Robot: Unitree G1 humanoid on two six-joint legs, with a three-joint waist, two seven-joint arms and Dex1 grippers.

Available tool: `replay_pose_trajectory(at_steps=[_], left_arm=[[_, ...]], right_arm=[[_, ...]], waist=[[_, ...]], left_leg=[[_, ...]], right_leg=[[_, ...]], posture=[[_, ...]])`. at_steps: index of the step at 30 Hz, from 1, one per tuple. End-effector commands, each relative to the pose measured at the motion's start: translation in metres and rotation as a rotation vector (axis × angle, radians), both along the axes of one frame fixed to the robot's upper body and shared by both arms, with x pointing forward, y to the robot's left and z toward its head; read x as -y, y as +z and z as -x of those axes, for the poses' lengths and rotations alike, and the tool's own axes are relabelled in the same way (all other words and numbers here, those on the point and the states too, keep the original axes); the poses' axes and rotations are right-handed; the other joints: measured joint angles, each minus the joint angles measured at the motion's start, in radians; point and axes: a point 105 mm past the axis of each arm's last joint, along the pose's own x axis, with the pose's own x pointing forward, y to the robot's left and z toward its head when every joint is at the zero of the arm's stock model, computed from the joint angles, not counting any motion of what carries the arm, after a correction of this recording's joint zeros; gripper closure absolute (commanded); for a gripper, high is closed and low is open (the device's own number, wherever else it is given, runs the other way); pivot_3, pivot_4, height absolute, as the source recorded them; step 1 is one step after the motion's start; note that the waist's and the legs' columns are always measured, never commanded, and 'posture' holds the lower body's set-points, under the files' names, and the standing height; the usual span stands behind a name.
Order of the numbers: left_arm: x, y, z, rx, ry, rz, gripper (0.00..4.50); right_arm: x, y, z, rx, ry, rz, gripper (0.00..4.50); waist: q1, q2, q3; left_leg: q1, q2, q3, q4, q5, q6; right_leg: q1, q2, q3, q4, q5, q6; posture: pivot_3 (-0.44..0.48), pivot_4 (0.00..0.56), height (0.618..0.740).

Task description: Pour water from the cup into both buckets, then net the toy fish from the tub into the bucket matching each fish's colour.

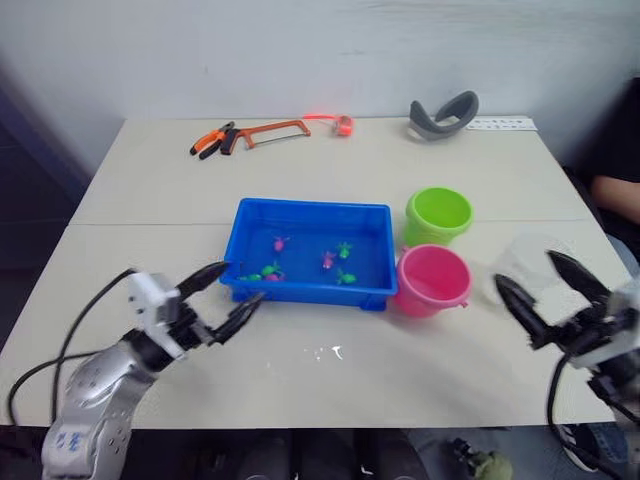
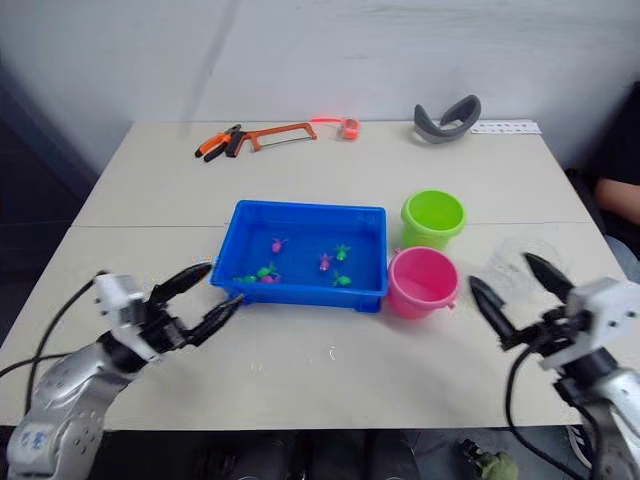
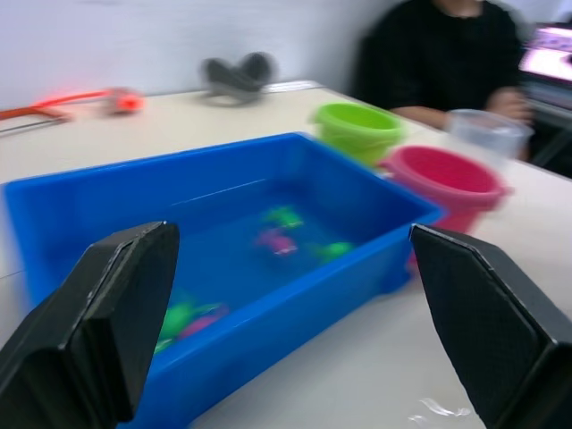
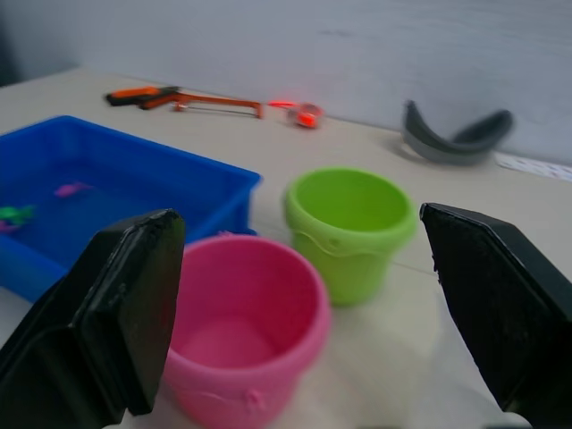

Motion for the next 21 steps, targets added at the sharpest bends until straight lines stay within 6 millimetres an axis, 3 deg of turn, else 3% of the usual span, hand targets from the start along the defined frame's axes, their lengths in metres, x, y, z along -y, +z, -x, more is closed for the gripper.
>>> replay_pose_trajectory(at_steps=[1, 6, 13, 17, 21], left_arm=[[-0.045, 0.003, 0.013, 0.053, 0.241, -0.011, 0.0], [-0.101, -0.025, 0.06, -0.03, 0.535, -0.024, 0.0], [-0.144, -0.06, 0.132, -0.199, 0.779, -0.051, 0.0], [-0.154, -0.069, 0.152, -0.259, 0.862, -0.05, 0.0], [-0.151, -0.063, 0.14, -0.263, 0.859, -0.001, 0.0]], right_arm=[[-0.035, 0.0, -0.004, 0.06, 0.13, 0.044, 0.02], [-0.085, -0.022, 0.009, 0.071, 0.398, 0.061, 0.02], [-0.093, -0.035, 0.015, 0.101, 0.586, 0.153, 0.02], [-0.095, -0.032, 0.015, 0.125, 0.644, 0.173, 0.02], [-0.104, -0.023, 0.017, 0.126, 0.697, 0.159, 0.02]], waist=[[-0.001, -0.002, -0.001], [0.001, -0.004, -0.002], [0.0, -0.011, -0.005], [0.001, -0.012, -0.005], [0.001, -0.012, -0.005]], left_leg=[[0.0, 0.0, 0.0, 0.0, 0.0, 0.0], [-0.001, 0.001, 0.0, 0.0, -0.003, 0.0], [0.0, 0.001, -0.002, 0.002, -0.014, 0.01], [0.001, 0.002, -0.003, 0.002, -0.017, 0.007], [0.001, 0.003, -0.004, 0.002, -0.018, 0.007]], right_leg=[[0.0, 0.0, 0.0, 0.0, 0.0, 0.0], [-0.001, 0.0, -0.001, -0.001, -0.001, -0.002], [0.007, -0.001, -0.004, -0.014, -0.001, -0.001], [0.009, -0.002, -0.005, -0.018, -0.001, -0.003], [0.009, -0.002, -0.006, -0.018, -0.001, -0.003]], posture=[[0.0, 0.15, 0.74], [0.0, 0.15, 0.74], [0.0, 0.15, 0.74], [0.0, 0.15, 0.74], [0.0, 0.15, 0.74]])
